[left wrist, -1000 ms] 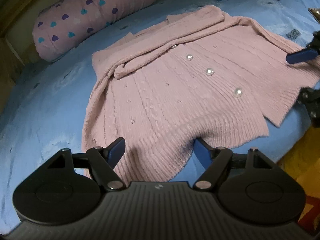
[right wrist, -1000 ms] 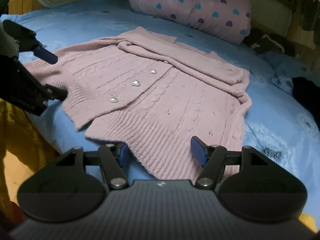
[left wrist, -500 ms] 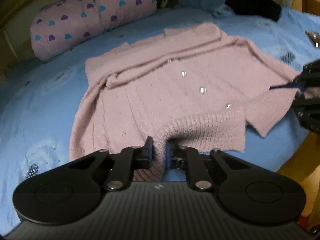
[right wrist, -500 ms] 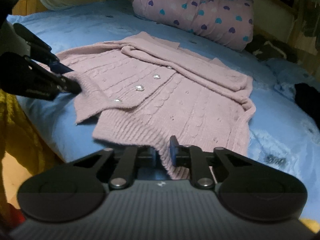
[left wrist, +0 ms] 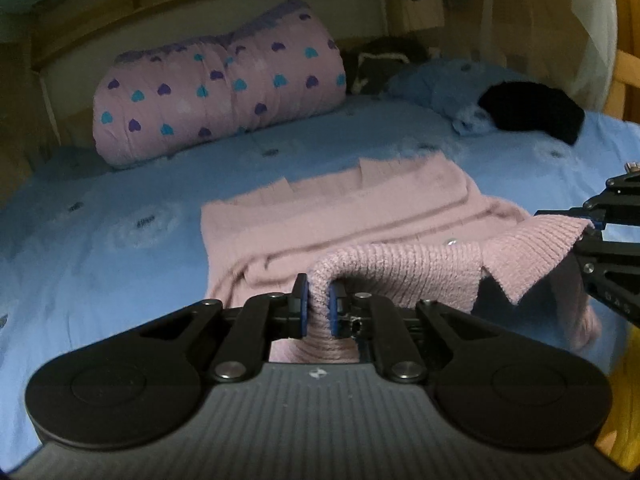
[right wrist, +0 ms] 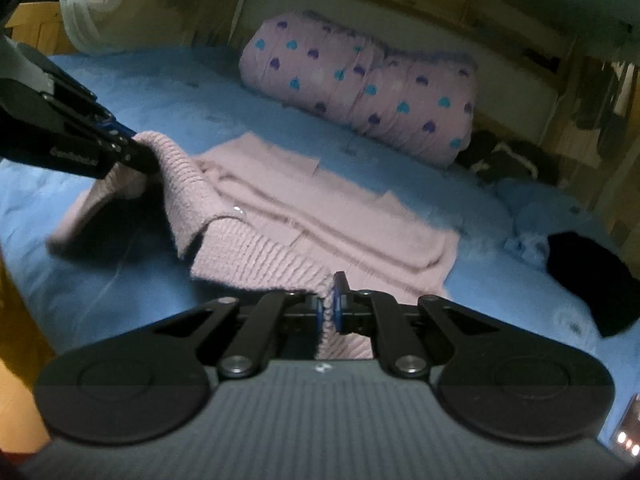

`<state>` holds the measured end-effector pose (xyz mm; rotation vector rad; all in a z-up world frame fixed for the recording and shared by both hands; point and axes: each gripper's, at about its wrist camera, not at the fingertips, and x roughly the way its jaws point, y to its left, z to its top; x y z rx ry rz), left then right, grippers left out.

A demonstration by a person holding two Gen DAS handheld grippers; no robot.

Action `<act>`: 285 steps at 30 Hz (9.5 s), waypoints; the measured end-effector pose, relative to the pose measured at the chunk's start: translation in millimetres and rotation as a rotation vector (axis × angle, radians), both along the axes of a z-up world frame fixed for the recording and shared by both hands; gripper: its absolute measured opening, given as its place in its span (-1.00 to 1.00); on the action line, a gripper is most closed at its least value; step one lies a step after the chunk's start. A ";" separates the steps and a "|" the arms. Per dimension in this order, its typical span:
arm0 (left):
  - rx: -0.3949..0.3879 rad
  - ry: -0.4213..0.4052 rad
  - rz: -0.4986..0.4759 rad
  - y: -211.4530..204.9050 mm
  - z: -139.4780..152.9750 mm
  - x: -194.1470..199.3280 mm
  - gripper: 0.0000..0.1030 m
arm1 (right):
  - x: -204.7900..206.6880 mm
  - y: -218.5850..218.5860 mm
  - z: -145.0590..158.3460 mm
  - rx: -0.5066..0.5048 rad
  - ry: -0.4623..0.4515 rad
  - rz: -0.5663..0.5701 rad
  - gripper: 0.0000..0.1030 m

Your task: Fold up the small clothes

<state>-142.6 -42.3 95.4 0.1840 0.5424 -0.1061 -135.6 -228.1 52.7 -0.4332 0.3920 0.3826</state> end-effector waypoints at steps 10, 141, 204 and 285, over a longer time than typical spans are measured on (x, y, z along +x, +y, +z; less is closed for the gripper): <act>0.026 -0.102 -0.001 -3.2 48.2 58.1 -0.77 | 52.2 3.7 37.9 -0.009 -0.123 -0.013 -0.86; -0.058 0.121 0.280 118.8 -46.9 313.4 0.01 | 300.3 -113.3 -29.0 0.357 0.202 -0.590 -0.69; -0.105 0.181 0.247 108.4 12.1 242.7 0.28 | 273.8 -110.1 9.6 0.366 0.213 -0.383 -0.13; -0.244 0.370 0.295 103.7 -67.9 200.1 0.80 | 188.8 -93.9 -99.7 1.174 0.251 -0.786 0.25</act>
